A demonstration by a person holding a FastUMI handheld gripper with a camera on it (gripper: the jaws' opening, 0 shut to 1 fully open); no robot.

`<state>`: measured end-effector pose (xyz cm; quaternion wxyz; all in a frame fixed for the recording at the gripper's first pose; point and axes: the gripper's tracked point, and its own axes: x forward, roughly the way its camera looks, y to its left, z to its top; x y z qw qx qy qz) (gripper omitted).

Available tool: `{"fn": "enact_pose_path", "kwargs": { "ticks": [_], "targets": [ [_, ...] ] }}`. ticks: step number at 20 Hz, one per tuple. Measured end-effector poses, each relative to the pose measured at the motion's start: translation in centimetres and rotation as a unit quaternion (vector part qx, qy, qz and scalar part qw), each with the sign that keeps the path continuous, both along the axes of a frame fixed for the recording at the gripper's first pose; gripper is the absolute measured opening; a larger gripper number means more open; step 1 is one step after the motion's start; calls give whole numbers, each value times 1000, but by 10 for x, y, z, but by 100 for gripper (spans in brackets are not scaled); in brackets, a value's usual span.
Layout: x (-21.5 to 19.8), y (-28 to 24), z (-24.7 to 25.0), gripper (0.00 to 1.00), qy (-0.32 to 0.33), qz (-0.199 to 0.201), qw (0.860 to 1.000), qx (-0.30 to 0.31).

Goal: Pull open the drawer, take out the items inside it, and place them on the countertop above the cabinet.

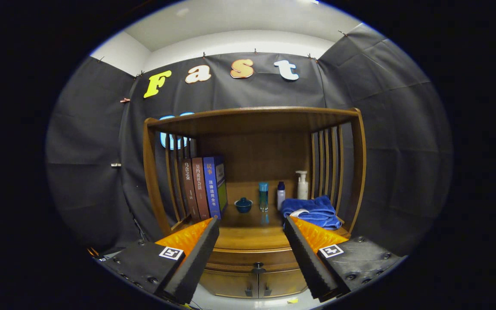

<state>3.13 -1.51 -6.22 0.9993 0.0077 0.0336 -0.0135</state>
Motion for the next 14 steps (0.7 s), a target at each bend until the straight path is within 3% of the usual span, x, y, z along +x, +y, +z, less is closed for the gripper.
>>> {"fn": "enact_pose_path", "kwargs": {
  "ticks": [4, 14],
  "targets": [
    [22, 0, -42, 99, 25, 7, 1000, 12],
    [69, -19, -174, 98, 132, -19, 991, 23]
  ]
}}
